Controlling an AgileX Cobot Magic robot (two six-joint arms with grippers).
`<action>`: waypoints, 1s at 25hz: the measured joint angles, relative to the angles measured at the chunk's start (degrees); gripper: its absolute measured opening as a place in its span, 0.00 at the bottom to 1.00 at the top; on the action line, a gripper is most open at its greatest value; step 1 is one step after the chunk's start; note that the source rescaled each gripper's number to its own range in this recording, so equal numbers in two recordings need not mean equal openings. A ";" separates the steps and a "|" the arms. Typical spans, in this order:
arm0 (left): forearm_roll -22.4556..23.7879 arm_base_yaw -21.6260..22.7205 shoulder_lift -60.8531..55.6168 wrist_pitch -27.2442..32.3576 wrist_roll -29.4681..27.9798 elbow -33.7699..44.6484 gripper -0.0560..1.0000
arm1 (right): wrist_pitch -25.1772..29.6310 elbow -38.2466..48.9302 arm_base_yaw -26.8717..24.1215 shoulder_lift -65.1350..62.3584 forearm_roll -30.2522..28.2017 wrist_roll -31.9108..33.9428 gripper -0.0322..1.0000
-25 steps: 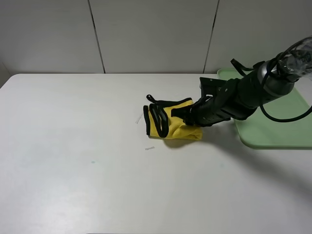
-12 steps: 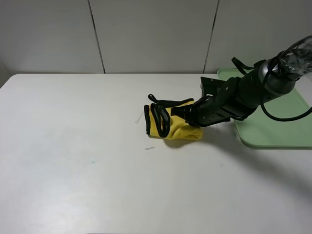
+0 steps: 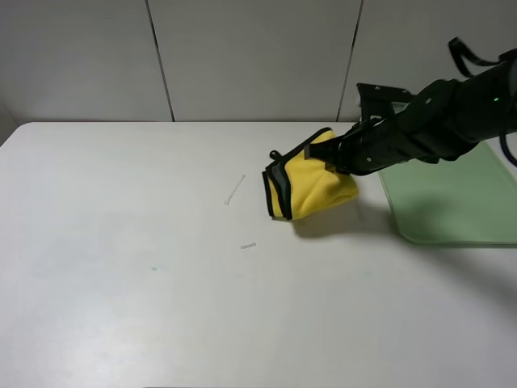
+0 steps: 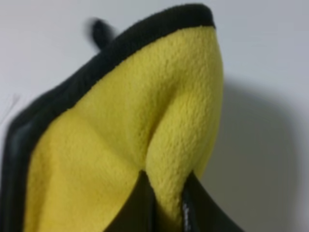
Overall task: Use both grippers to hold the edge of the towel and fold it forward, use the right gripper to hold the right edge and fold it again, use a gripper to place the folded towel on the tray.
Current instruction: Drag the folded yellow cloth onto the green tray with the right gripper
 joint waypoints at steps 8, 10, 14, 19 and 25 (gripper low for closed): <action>0.00 0.00 0.00 0.00 0.00 0.00 1.00 | 2.37 0.00 -15.26 -3.06 -4.76 -0.37 0.11; 0.00 0.00 0.00 0.00 0.00 0.00 1.00 | 2.38 0.00 -19.93 -3.06 -5.74 -0.37 0.11; 0.00 0.00 0.00 0.00 0.00 0.00 1.00 | 2.78 0.00 -27.70 -3.06 -7.15 -0.37 0.11; 0.00 0.00 0.00 0.00 0.00 0.00 1.00 | 5.07 0.00 -33.98 -2.95 -9.10 -0.37 0.11; 0.00 0.00 0.00 0.00 0.00 0.00 1.00 | 5.49 0.28 -35.50 -2.39 -9.89 -0.37 0.11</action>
